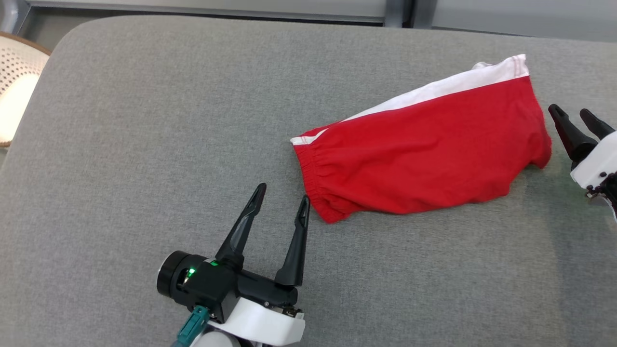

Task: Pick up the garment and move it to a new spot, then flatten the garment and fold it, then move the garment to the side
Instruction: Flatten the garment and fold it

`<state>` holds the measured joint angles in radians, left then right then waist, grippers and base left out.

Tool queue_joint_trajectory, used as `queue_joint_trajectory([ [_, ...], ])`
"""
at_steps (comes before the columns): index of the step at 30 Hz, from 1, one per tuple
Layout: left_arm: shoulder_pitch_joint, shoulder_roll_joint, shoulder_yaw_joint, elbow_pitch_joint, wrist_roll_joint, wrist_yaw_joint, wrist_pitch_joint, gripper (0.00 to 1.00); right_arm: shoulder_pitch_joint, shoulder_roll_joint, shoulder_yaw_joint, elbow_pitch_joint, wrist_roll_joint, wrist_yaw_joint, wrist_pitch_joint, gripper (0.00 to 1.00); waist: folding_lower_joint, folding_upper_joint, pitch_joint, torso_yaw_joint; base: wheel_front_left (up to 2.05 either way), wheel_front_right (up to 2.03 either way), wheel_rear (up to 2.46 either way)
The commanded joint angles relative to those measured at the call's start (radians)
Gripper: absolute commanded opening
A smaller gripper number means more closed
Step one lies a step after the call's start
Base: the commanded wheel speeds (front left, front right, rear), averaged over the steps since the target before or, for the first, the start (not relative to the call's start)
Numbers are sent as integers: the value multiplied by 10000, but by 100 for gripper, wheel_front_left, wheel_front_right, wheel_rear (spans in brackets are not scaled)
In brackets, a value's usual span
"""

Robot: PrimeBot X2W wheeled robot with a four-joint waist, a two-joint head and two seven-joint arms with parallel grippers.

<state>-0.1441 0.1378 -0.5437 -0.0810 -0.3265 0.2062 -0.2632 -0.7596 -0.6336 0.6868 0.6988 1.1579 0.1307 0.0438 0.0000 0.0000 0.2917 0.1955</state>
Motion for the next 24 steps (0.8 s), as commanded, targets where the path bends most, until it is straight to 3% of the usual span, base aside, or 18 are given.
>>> queue_joint_trajectory([
  [1, -163, -178, 61, 101, 141, -263, -12, 100, -409, 213, 59, 528, -4, -1, 424, 100, 0, 0, 496, 483, 0, 0, 0],
  [8, -368, -541, 198, 400, 334, -904, -12, 100, -1206, 522, 357, 1827, -195, -1, 1201, 100, 0, 0, 927, 806, 0, 0, 0],
  [9, -372, -580, 229, 436, 370, -969, -13, 100, -1270, 578, 454, 1977, -204, -1, 1333, 83, 0, 0, 963, 831, 0, 0, 0],
  [10, -395, -622, 270, 473, 400, -1032, -13, 100, -1292, 682, 533, 2093, -171, -1, 1470, 83, 0, 0, 986, 844, 0, 0, 0],
  [12, -445, -678, 380, 536, 471, -1131, -13, 100, -1234, 870, 605, 2197, -38, -1, 1519, 0, 0, 0, 1014, 830, 0, 0, 0],
  [17, -446, -751, 647, 640, 638, -1303, -13, 100, -1067, 983, 788, 1969, 178, -1, 1356, 0, 0, 0, 910, 484, 0, 0, 0],
  [24, -293, -787, 940, 742, 854, -1531, -13, 100, -870, 640, 905, 1229, 478, -2, 611, 0, 0, 0, 563, -477, 0, 0, 0],
])
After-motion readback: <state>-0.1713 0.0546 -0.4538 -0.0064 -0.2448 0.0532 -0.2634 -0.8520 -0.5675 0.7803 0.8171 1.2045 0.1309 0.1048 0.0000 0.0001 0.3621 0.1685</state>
